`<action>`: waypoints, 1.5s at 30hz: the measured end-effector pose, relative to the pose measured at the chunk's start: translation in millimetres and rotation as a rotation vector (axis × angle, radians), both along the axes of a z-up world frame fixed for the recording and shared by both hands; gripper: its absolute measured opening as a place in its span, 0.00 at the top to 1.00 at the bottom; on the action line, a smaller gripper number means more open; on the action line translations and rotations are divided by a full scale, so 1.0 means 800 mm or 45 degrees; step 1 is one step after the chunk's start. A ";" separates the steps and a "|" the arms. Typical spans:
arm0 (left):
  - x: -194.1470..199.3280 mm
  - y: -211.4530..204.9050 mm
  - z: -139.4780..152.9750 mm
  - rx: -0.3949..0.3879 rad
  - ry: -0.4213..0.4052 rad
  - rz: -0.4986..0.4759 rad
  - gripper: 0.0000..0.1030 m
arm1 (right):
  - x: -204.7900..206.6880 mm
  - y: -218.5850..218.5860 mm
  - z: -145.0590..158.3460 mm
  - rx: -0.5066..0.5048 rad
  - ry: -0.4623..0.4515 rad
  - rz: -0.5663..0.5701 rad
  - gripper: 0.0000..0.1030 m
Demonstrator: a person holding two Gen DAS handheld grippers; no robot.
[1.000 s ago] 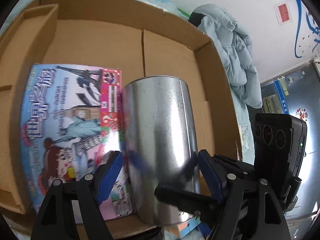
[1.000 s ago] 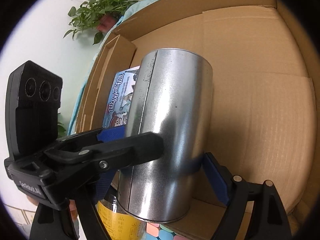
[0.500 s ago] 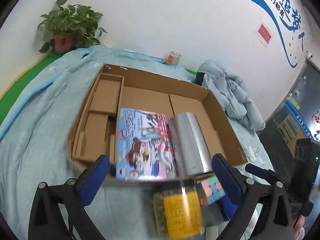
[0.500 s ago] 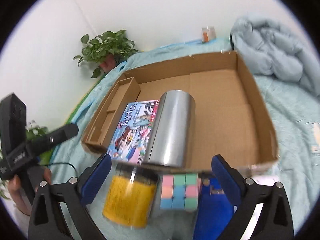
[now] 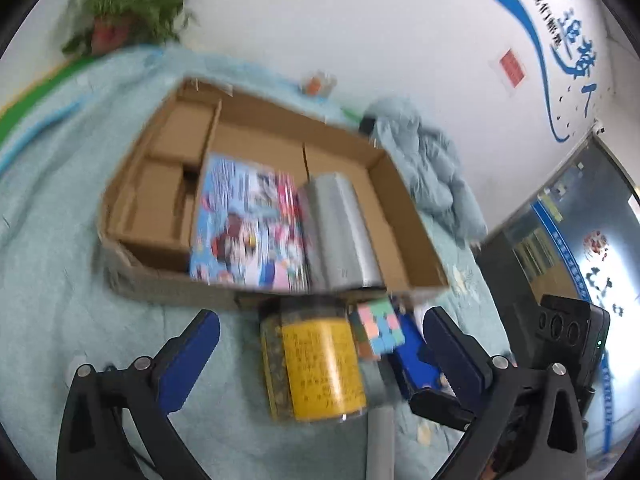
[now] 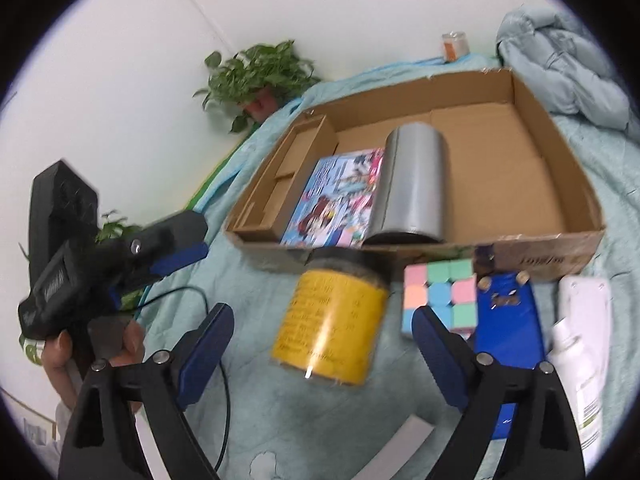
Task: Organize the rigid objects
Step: 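Close both grippers around the yellow-labelled clear jar, then lift the jar with both grippers and carry it over the box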
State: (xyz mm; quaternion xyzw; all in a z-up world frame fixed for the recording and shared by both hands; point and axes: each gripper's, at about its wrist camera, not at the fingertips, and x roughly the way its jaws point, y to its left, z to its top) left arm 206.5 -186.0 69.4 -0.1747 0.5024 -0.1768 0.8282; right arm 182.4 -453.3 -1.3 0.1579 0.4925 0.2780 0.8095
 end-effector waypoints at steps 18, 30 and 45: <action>0.013 -0.025 -0.120 -0.054 0.408 -0.179 0.20 | 0.034 0.044 -0.093 0.048 0.378 0.095 0.21; -0.061 -0.020 -0.121 -0.127 0.520 -0.154 0.20 | -0.011 0.043 -0.093 0.057 0.542 0.239 0.19; -0.054 -0.007 -0.105 -0.128 0.346 -0.164 0.20 | 0.010 0.071 -0.085 0.009 0.326 0.240 0.14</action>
